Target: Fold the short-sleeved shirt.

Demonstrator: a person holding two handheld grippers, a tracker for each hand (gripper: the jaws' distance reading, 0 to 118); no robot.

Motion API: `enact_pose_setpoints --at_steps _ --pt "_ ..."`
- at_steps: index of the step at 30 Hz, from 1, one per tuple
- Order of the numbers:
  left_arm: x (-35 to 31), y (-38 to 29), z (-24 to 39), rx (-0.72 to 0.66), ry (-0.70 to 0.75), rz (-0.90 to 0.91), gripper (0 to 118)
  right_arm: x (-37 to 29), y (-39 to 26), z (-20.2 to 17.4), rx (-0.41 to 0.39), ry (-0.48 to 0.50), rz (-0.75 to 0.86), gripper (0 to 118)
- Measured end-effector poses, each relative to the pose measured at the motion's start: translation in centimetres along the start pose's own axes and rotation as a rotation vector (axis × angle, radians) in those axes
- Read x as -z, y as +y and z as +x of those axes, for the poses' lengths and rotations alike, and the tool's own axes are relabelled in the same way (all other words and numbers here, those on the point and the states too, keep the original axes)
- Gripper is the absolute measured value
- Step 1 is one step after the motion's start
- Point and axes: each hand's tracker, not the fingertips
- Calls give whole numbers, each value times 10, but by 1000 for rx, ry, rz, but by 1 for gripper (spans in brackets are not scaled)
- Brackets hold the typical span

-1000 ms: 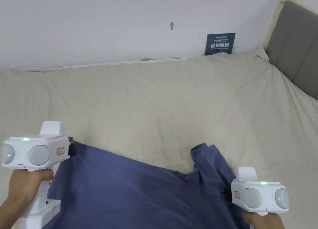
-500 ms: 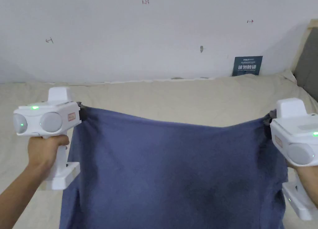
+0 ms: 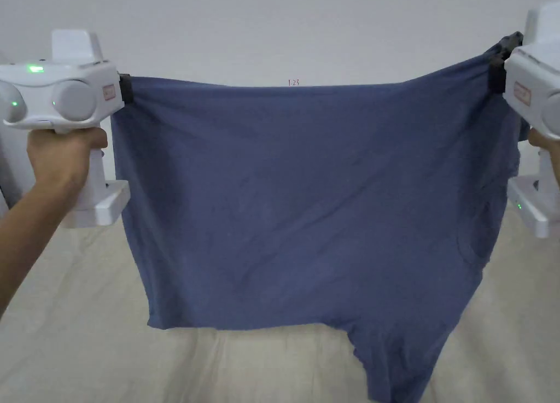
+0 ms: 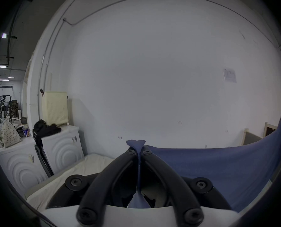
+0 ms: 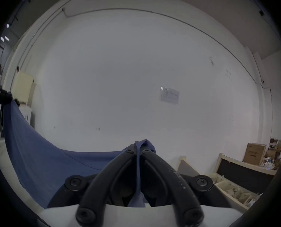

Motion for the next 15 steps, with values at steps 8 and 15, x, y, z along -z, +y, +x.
enact_pose_setpoints --at_steps 8,15 --pt "37 -22 6 -18 8 3 3 35 -18 -1 87 37 -14 4" --pt "74 -132 26 57 -15 -114 2 67 -128 -12 120 78 -198 4"
